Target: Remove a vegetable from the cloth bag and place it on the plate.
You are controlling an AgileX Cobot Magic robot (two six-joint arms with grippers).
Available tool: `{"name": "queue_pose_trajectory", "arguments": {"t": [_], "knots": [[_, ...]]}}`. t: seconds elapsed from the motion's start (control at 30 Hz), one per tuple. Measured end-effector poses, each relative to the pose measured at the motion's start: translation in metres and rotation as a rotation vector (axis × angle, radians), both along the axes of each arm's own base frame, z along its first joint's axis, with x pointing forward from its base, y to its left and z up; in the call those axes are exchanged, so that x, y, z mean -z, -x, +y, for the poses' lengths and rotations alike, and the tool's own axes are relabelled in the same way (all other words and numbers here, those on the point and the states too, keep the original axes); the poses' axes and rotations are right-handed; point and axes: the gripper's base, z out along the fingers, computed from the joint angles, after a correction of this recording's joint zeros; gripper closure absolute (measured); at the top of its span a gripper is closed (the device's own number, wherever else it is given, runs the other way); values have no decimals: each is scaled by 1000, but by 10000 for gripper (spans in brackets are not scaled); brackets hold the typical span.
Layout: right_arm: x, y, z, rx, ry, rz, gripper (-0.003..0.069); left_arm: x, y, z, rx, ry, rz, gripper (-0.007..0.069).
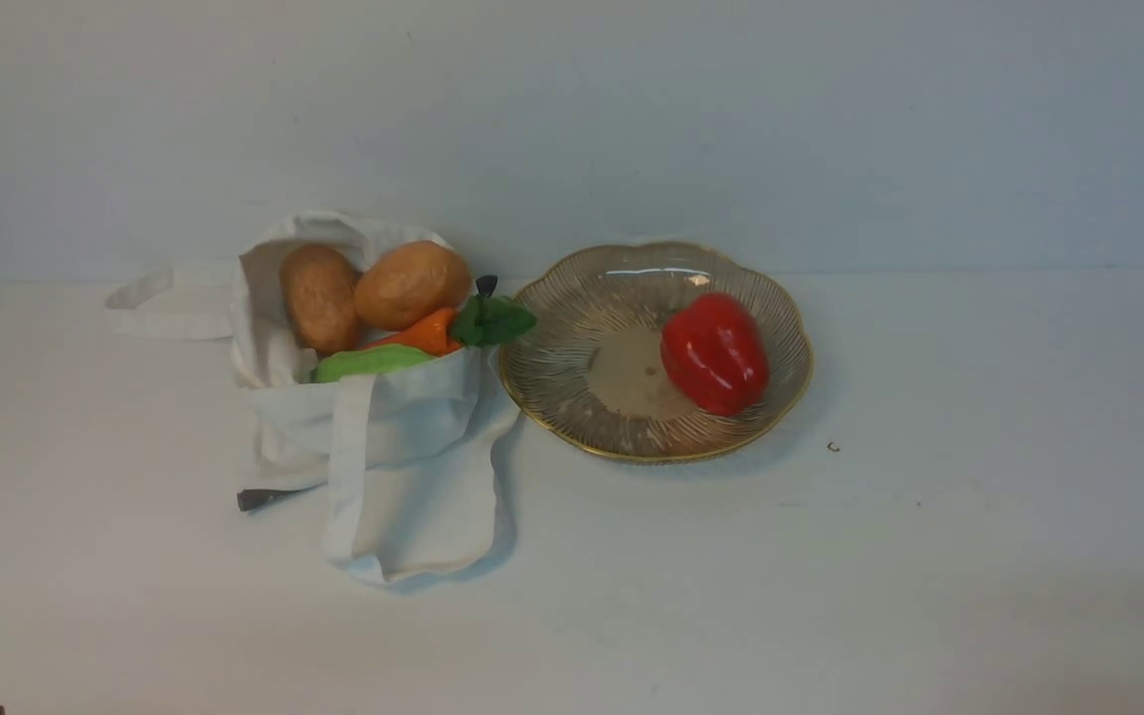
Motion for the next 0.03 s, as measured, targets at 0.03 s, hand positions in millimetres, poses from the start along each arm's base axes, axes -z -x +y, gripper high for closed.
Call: {"name": "queue_pose_trajectory", "arguments": {"t": [0.03], "knots": [[0, 0, 0, 0, 0, 0, 673, 0, 0, 0, 0, 0, 0, 629]]}}
